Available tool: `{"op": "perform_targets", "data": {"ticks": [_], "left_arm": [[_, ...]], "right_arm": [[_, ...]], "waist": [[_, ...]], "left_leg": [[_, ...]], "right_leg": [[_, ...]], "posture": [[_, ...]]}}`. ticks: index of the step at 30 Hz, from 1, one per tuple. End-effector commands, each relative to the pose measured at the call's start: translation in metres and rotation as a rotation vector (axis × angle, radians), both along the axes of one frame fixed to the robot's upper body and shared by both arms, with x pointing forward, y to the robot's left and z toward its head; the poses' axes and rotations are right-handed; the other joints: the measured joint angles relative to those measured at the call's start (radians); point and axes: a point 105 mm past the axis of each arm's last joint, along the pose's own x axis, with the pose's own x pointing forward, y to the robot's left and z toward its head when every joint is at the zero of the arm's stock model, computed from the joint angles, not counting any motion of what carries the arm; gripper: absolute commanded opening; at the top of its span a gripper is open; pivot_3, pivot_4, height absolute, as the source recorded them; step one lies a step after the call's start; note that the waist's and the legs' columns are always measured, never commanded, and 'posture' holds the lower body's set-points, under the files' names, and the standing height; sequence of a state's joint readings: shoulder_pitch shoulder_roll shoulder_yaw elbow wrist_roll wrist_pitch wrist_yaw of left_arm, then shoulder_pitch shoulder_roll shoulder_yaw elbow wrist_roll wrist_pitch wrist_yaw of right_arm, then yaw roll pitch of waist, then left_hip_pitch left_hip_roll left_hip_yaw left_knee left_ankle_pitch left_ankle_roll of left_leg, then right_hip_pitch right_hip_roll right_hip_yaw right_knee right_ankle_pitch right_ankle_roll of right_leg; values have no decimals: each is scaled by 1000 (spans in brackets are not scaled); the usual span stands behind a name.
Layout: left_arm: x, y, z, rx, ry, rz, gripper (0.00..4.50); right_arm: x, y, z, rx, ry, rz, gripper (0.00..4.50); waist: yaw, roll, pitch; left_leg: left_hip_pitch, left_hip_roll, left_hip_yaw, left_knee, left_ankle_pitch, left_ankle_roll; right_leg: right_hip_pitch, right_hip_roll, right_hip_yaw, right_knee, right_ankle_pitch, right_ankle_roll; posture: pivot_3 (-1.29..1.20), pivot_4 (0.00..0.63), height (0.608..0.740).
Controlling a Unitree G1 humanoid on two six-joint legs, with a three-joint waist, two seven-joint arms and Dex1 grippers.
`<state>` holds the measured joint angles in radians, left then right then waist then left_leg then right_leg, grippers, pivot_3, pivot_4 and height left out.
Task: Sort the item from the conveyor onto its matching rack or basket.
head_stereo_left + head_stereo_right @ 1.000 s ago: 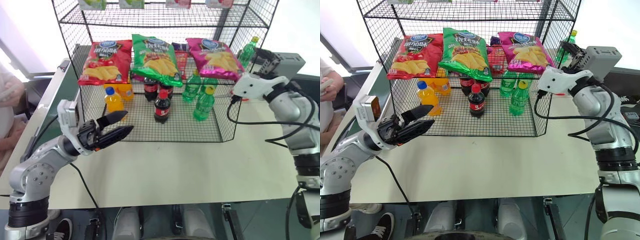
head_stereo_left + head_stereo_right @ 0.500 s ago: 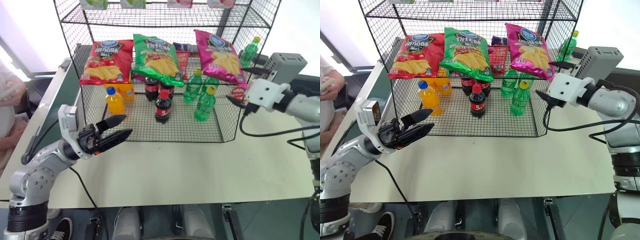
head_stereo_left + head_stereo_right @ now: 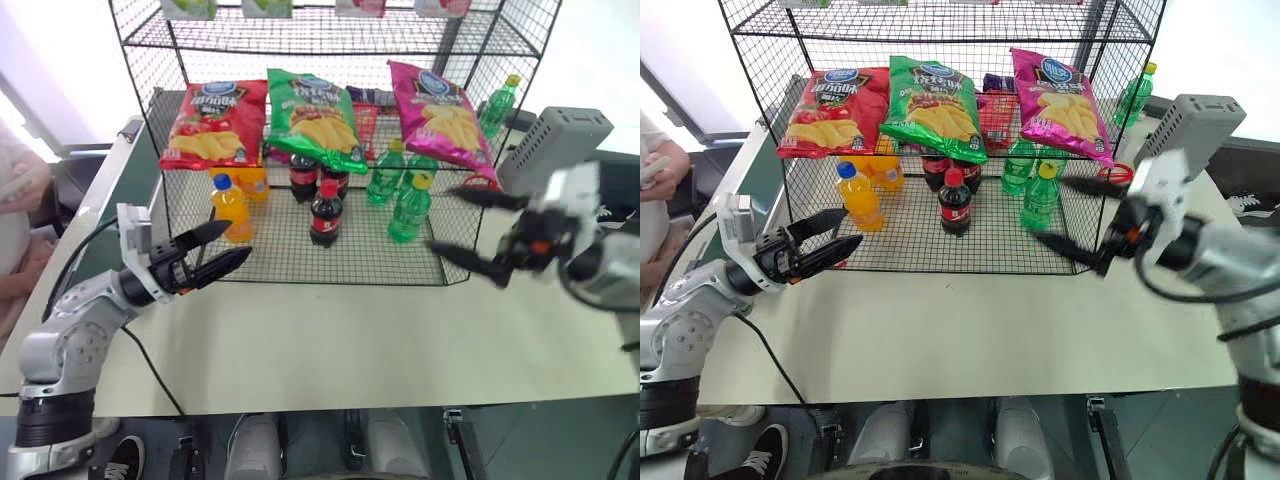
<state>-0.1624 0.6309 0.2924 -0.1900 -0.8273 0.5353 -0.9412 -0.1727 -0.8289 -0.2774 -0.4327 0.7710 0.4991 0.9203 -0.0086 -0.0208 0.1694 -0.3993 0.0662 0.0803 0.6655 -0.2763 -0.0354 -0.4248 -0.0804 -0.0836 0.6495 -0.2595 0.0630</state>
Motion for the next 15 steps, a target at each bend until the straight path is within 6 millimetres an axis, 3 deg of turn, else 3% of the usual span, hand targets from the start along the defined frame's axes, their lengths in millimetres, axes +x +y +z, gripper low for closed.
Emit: {"op": "perform_targets", "data": {"ticks": [1, 7, 15], "left_arm": [[-11, 21, 8, 96, -39, 81, 4500], [-26, 47, 1, 175, 17, 182, 4500], [-37, 73, -14, 283, 87, 280, 4500]], "right_arm": [[-6, 7, -4, 40, 29, 28, 4444], [-11, -1, -15, 5, 70, 50, 4444], [1, -8, -16, -22, 61, 39, 4444]], "waist": [[-6, 1, 1], [0, 2, 1], [1, 1, 1]], "left_leg": [[0, 0, 0, 0, 0, 0], [0, 0, 0, 0, 0, 1], [0, 0, 1, 0, -1, 1]], "right_leg": [[-1, 0, 1, 0, 0, 0], [-1, 0, 1, 0, 0, 0], [-1, 0, 1, 0, 0, 0]], "posture": [[0, 150, 740], [0, 150, 740], [0, 150, 740]]}}
